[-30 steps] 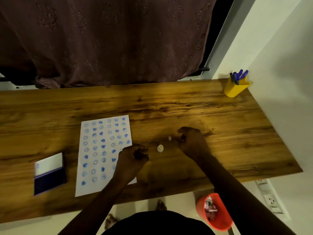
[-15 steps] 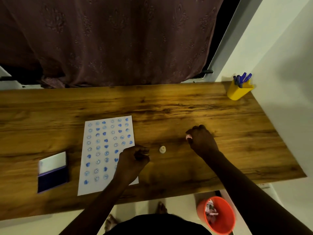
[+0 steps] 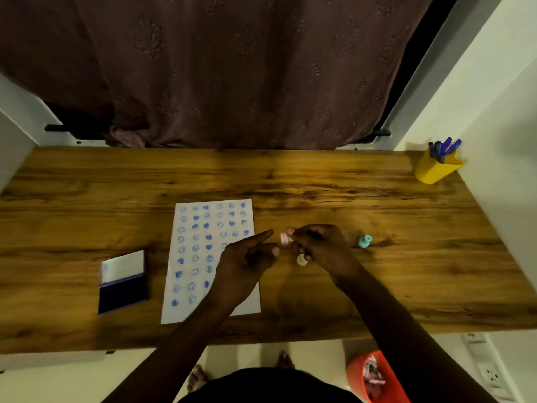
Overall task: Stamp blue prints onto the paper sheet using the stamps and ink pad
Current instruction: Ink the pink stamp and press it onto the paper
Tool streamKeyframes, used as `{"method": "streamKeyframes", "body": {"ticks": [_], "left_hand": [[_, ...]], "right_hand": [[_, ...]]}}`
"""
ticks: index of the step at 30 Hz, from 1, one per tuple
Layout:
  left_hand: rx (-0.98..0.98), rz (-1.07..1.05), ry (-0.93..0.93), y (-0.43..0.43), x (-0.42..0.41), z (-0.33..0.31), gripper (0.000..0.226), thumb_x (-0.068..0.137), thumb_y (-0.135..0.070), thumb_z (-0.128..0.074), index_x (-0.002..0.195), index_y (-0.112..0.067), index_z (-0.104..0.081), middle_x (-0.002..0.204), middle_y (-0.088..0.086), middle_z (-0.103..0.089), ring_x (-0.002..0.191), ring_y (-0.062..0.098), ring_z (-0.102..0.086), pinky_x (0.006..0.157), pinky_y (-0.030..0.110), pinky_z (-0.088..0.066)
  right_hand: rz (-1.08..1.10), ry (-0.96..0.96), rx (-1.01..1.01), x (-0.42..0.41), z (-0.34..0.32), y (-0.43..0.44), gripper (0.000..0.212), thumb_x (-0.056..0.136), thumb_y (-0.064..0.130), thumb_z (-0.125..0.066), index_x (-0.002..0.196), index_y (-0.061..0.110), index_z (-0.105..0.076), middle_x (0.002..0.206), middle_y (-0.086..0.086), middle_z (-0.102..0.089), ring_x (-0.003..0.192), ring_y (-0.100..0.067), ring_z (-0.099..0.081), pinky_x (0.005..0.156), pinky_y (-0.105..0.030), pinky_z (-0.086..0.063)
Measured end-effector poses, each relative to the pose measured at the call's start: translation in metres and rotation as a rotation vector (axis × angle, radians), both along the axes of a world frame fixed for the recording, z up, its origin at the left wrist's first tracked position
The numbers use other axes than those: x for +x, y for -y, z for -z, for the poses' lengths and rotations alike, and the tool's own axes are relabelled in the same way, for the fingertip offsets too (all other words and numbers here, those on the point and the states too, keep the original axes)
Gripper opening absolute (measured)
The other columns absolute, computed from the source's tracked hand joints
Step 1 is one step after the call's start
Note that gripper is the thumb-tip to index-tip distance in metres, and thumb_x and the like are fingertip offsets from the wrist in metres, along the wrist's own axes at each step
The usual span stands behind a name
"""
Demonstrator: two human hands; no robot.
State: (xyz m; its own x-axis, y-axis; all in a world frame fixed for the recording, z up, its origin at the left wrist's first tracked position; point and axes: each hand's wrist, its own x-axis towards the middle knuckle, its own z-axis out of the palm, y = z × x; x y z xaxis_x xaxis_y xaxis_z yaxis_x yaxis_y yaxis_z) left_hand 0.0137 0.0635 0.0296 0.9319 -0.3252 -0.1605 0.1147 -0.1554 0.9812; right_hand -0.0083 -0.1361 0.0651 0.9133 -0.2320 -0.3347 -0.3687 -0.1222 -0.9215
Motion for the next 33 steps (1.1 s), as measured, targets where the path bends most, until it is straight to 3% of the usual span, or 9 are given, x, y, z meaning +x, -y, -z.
{"method": "streamKeyframes", "body": {"ticks": [3,7,13,18,22,25,29,31,33], "left_hand": [[-0.071,-0.056,-0.018,-0.014,0.001,-0.003,0.034,0.085,-0.025,-0.082,0.113,-0.044,-0.077,0.104,-0.007,-0.082,0.102,0.018,-0.078,0.095,0.053,-0.061],[-0.101,-0.115,-0.007,-0.039,0.001,-0.002,0.039,0.086,-0.008,-0.081,0.104,-0.043,-0.080,0.106,-0.009,-0.082,0.100,0.015,-0.078,0.091,0.046,-0.063],[-0.067,-0.126,0.061,-0.072,0.001,-0.004,0.039,0.085,-0.011,-0.082,0.103,-0.045,-0.078,0.106,-0.013,-0.081,0.099,0.013,-0.079,0.087,0.036,-0.064],[-0.079,-0.194,0.048,-0.098,0.000,-0.006,0.039,0.085,-0.006,-0.081,0.109,-0.036,-0.074,0.107,-0.021,-0.080,0.099,0.005,-0.077,0.079,0.023,-0.063],[-0.114,-0.260,-0.026,-0.126,0.003,-0.005,0.032,0.086,-0.007,-0.081,0.114,-0.022,-0.077,0.114,0.000,-0.081,0.104,0.019,-0.078,0.091,0.042,-0.063],[-0.101,-0.337,-0.072,-0.151,0.003,-0.005,0.024,0.085,-0.007,-0.081,0.109,-0.012,-0.079,0.099,0.001,-0.084,0.093,0.020,-0.081,0.088,0.041,-0.065],[-0.025,-0.440,-0.021,-0.193,-0.002,-0.003,0.021,0.085,-0.021,-0.082,0.105,-0.013,-0.079,0.086,0.000,-0.083,0.079,0.017,-0.080,0.064,0.028,-0.063],[-0.028,-0.484,-0.026,-0.217,-0.006,0.000,0.016,0.087,-0.022,-0.080,0.102,-0.016,-0.079,0.085,0.003,-0.082,0.077,0.025,-0.079,0.065,0.036,-0.065],[-0.064,-0.507,-0.024,-0.240,-0.011,0.002,0.019,0.089,-0.023,-0.079,0.106,-0.015,-0.078,0.092,0.005,-0.082,0.084,0.024,-0.081,0.070,0.033,-0.066]], "right_hand": [[-0.058,-0.047,0.040,0.002,-0.001,-0.022,0.027,0.091,0.040,-0.075,0.086,0.014,-0.081,0.065,0.005,-0.070,0.058,-0.002,-0.060,0.056,-0.020,-0.048],[-0.108,-0.082,0.081,0.006,-0.001,-0.046,0.027,0.091,0.043,-0.075,0.088,0.017,-0.082,0.065,0.006,-0.072,0.059,-0.004,-0.061,0.057,-0.019,-0.049],[-0.185,-0.080,0.111,0.013,0.001,-0.076,0.027,0.085,0.044,-0.080,0.093,0.019,-0.084,0.081,-0.001,-0.080,0.070,-0.009,-0.066,0.065,-0.022,-0.052],[-0.263,-0.003,0.126,0.020,0.000,-0.101,0.024,0.090,0.020,-0.079,0.112,0.014,-0.081,0.101,-0.009,-0.081,0.080,-0.010,-0.070,0.072,-0.023,-0.055],[-0.306,0.071,0.119,0.027,0.000,-0.126,0.029,0.086,0.010,-0.081,0.115,0.015,-0.080,0.111,0.000,-0.081,0.101,-0.010,-0.076,0.080,-0.021,-0.060],[-0.331,0.127,0.051,0.035,0.003,-0.143,0.030,0.085,0.011,-0.083,0.114,0.016,-0.080,0.113,0.004,-0.080,0.108,-0.008,-0.074,0.092,-0.025,-0.061],[-0.407,0.164,-0.111,0.044,0.010,-0.172,0.029,0.084,0.021,-0.085,0.113,0.021,-0.080,0.108,0.011,-0.080,0.102,-0.001,-0.074,0.086,-0.018,-0.059],[-0.448,0.153,-0.168,0.047,0.014,-0.191,0.029,0.082,0.027,-0.087,0.110,0.023,-0.080,0.102,0.014,-0.079,0.095,0.005,-0.073,0.076,-0.008,-0.055],[-0.486,0.139,-0.215,0.050,0.018,-0.209,0.024,0.081,0.034,-0.087,0.102,0.023,-0.079,0.094,0.012,-0.080,0.089,0.004,-0.074,0.073,-0.008,-0.055]]}}
